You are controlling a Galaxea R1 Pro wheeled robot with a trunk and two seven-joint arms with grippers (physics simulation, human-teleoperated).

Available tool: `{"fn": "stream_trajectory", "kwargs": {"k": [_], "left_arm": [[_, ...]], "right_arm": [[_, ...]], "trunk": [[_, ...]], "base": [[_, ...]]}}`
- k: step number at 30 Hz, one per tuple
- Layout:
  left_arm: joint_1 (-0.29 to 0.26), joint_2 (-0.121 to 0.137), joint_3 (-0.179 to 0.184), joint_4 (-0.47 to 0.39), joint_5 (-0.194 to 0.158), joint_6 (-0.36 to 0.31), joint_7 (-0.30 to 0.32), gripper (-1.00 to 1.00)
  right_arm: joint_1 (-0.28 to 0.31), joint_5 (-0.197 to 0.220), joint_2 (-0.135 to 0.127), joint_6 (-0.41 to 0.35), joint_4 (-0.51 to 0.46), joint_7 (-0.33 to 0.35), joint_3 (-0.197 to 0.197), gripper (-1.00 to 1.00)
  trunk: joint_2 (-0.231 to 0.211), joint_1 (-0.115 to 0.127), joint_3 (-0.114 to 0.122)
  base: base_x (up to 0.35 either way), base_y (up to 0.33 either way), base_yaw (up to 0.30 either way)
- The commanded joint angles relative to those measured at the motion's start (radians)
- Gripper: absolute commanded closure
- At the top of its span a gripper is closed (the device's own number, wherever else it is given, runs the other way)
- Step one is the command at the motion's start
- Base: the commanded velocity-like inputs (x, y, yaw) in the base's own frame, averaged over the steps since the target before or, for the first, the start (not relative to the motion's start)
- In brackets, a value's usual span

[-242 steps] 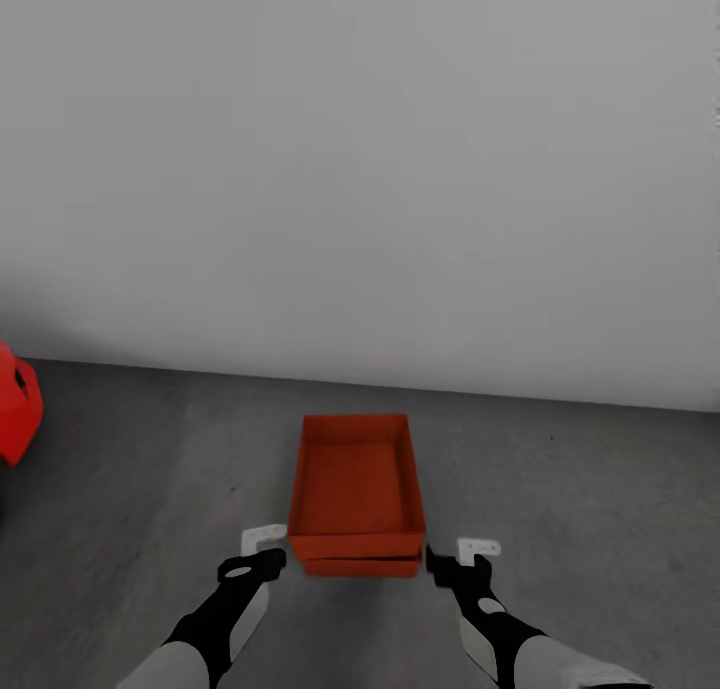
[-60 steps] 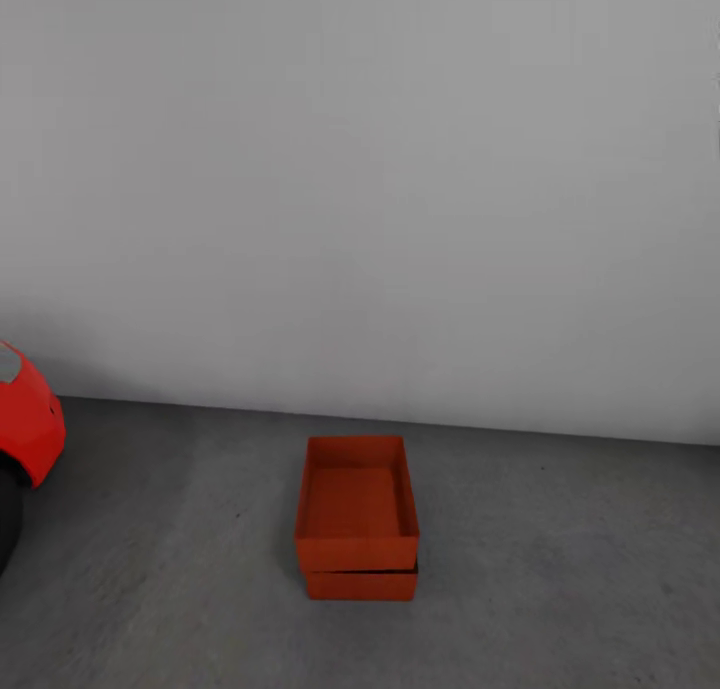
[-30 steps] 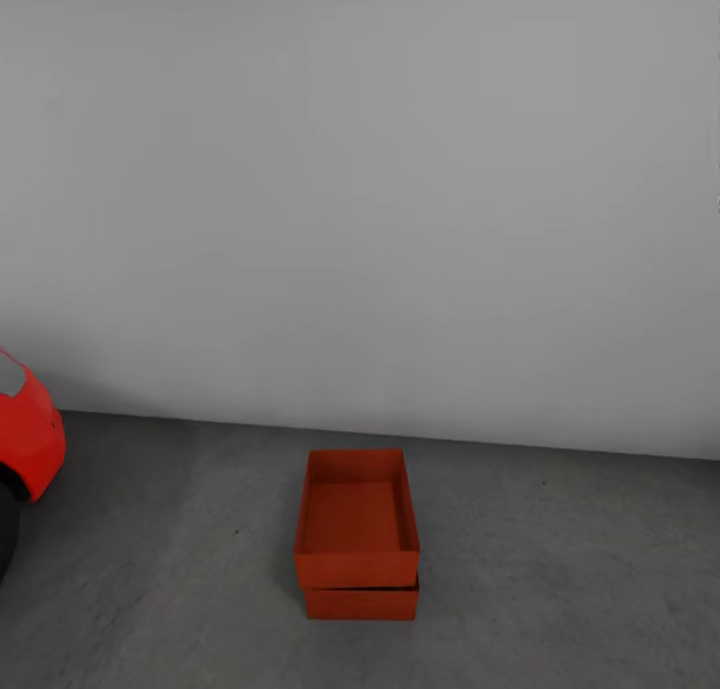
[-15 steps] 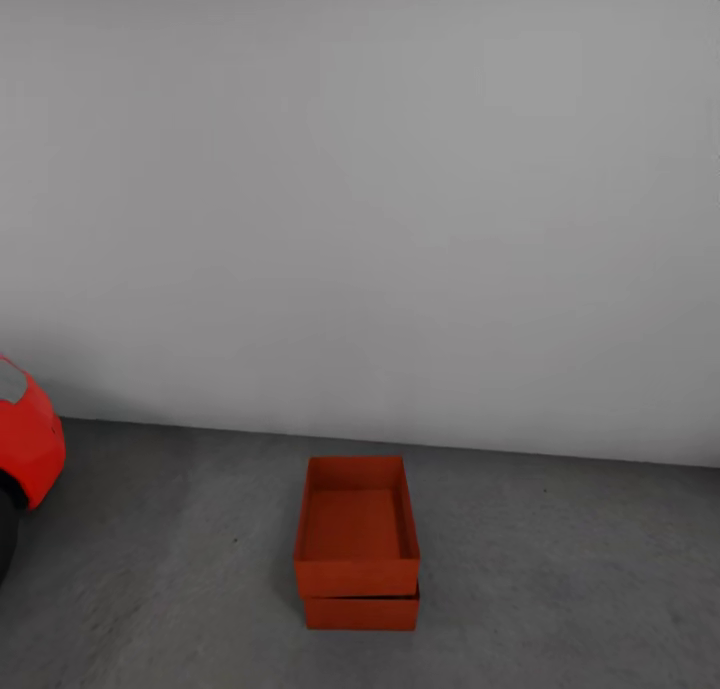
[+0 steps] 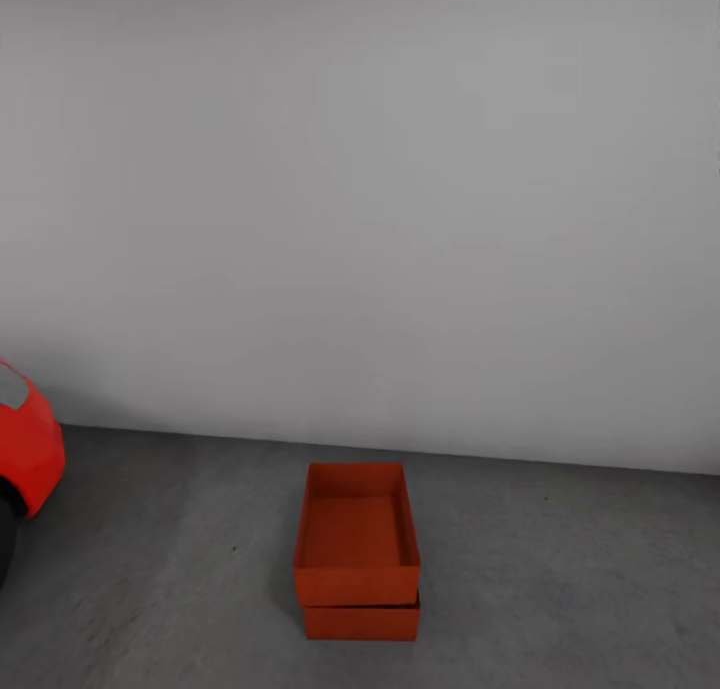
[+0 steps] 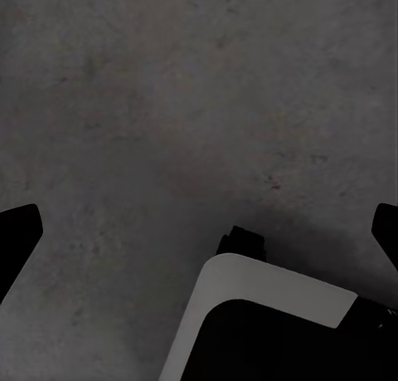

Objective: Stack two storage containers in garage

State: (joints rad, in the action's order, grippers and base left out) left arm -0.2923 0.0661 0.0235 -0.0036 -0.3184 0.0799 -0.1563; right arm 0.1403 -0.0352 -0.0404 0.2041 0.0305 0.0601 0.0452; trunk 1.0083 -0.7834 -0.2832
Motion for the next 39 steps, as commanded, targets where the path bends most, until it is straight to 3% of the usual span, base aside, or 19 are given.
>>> {"fn": "stream_trajectory", "kwargs": {"k": [1,15,20,30,39], "left_arm": [[-0.001,0.000,0.003,0.001,-0.005,0.003,-0.002,-1.00],[0.000,-0.014,0.002,0.003,-0.008,0.000,0.001,-1.00],[0.042,-0.022,0.003,0.004,-0.007,-0.003,0.005,-1.00],[0.100,-0.031,0.008,0.004,0.006,-0.001,0.139,-1.00],[0.105,-0.031,0.009,0.004,0.011,0.001,0.155,-1.00]], "right_arm": [[0.002,-0.003,0.000,0.006,0.003,0.002,0.004,-1.00],[0.002,0.012,0.000,0.007,0.003,0.007,0.004,-1.00],[0.002,0.035,-0.001,0.007,0.003,0.003,0.003,-1.00],[0.001,0.058,-0.001,0.006,0.003,0.003,0.004,-1.00],[0.001,0.058,-0.001,0.006,0.003,0.003,0.004,-1.00]], "trunk": [[0.001,0.000,0.001],[0.001,0.000,0.024],[0.001,0.000,0.032],[0.001,0.000,0.048],[0.001,0.000,0.063]], "base": [[0.000,0.000,0.000],[0.000,0.000,0.000],[0.000,0.000,0.000],[0.000,0.000,0.000],[0.000,0.000,0.000]]}}
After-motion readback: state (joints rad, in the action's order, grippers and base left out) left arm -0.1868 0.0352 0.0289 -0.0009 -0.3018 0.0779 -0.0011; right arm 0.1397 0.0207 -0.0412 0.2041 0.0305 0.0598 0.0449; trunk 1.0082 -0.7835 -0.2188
